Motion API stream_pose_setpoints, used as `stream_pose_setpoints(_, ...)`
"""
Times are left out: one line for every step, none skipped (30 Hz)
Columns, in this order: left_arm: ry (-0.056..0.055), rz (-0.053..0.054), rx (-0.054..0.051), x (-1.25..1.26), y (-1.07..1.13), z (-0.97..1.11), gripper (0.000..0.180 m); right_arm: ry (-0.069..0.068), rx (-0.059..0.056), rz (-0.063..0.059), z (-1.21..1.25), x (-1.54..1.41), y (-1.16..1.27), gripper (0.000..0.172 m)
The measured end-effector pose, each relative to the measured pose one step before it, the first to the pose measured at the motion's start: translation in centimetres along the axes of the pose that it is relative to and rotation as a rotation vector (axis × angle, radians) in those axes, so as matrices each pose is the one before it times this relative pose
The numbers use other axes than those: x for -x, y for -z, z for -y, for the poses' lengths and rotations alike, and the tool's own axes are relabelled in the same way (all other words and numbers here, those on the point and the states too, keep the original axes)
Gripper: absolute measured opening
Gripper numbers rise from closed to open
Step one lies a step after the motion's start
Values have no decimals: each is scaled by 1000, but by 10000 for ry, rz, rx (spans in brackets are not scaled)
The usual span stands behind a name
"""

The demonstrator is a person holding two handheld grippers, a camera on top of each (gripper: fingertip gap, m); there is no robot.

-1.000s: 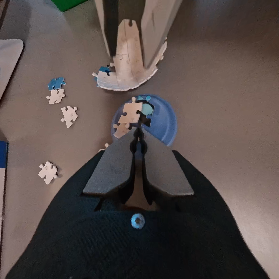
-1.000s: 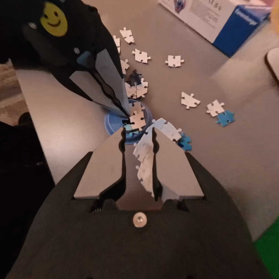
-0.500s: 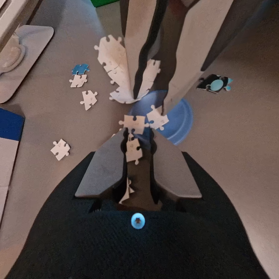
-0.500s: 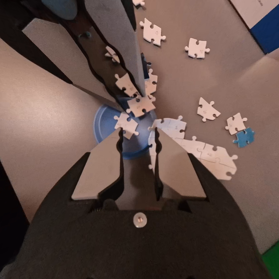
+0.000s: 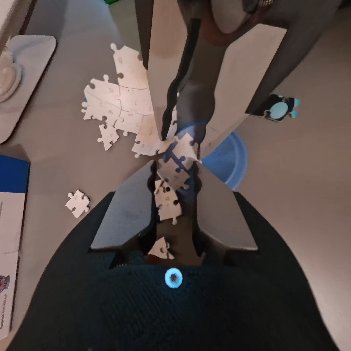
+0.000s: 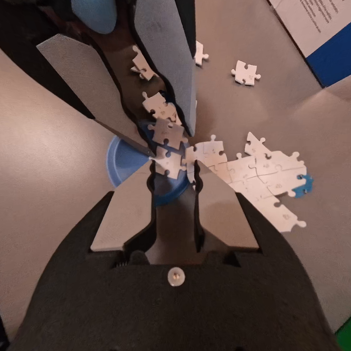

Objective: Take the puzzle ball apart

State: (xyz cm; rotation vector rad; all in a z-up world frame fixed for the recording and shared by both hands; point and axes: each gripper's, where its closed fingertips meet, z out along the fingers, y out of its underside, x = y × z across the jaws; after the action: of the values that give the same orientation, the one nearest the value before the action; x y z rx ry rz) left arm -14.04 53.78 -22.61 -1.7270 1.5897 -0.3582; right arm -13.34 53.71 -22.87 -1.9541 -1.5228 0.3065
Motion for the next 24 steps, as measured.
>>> stream_pose_setpoints(-96, -150, 70, -103, -142, 94, 32, -23, -115, 1, -45, -125, 59, 37)
stream_pose_setpoints(-105, 40, 114, 159, -150, 23, 20, -79, -124, -93, -48, -311, 125, 33)
stream_pose_setpoints(-161, 324, 49, 570, -91, 61, 14, -91, -77, -178, -99, -484, 267, 22)
stream_pose_setpoints(-89, 59, -8, 131, -61, 93, 14, -97, -91, -84, 2, -401, 417, 9)
stream_pose_setpoints(40, 78, -29, 172, -44, 67, 14, -156, -209, 56, 194, -208, 460, 6)
stream_pose_setpoints(82, 109, -77, 223, -28, 94, 15, -203, -225, 32, 224, -270, 419, 3)
stream_pose_setpoints(28, 136, -103, 224, -10, 102, 18, -177, -162, -43, 156, -371, 357, 2)
stream_pose_setpoints(-58, 145, -96, 224, 2, 94, 22, -114, -147, -106, 125, -426, 324, 1)
stream_pose_setpoints(-105, 233, -44, 359, 30, 75, 24, -71, -116, -117, 98, -411, 294, 0)
stream_pose_setpoints(-114, 294, -22, 483, 70, 128, 26, -47, -71, -94, 37, -356, 249, 0)
stream_pose_setpoints(-93, 175, -18, 330, 66, 152, 29, -59, -59, -90, 21, -364, 223, 0)
stream_pose_setpoints(-28, 5, 34, 118, 49, 112, 34, -93, -77, -101, 53, -383, 213, 0)
stream_pose_setpoints(47, -10, 27, 132, 3, 166, 40, -119, -141, -39, 169, -288, 233, 0)
stream_pose_setpoints(54, -67, -42, 32, -12, 288, 47, -162, -228, 160, 311, 10, 242, 0)
stream_pose_setpoints(33, -138, -144, -69, -32, 470, 52, -196, -328, 409, 488, 385, 282, 0)
stream_pose_setpoints(25, -122, -236, -34, -91, 650, 55, -161, -385, 560, 596, 646, 303, 0)
stream_pose_setpoints(-41, -127, -268, -71, -161, 718, 59, -81, -392, 539, 645, 718, 308, 0)
stream_pose_setpoints(-138, -109, -211, -97, -242, 695, 65, -5, -340, 480, 572, 705, 277, 0)
stream_pose_setpoints(-210, -58, -90, -64, -311, 524, 68, 82, -238, 478, 420, 763, 202, 0)
stream_pose_setpoints(-278, -108, -30, -182, -334, 422, 67, 89, -179, 339, 319, 596, 131, 0)
stream_pose_setpoints(-375, -200, -91, -387, -235, 440, 53, -33, -121, 98, 184, 132, 58, 0)
stream_pose_setpoints(-320, -140, -115, -288, -123, 376, 31, -132, -4, -46, -70, -225, 13, 0)
stream_pose_setpoints(-32, -186, 20, -327, -155, 146, 7, -129, 34, -148, -131, -442, 24, 0)
stream_pose_setpoints(178, 216, 168, 371, -185, -167, 5, -58, -4, -175, -53, -461, 73, 1)
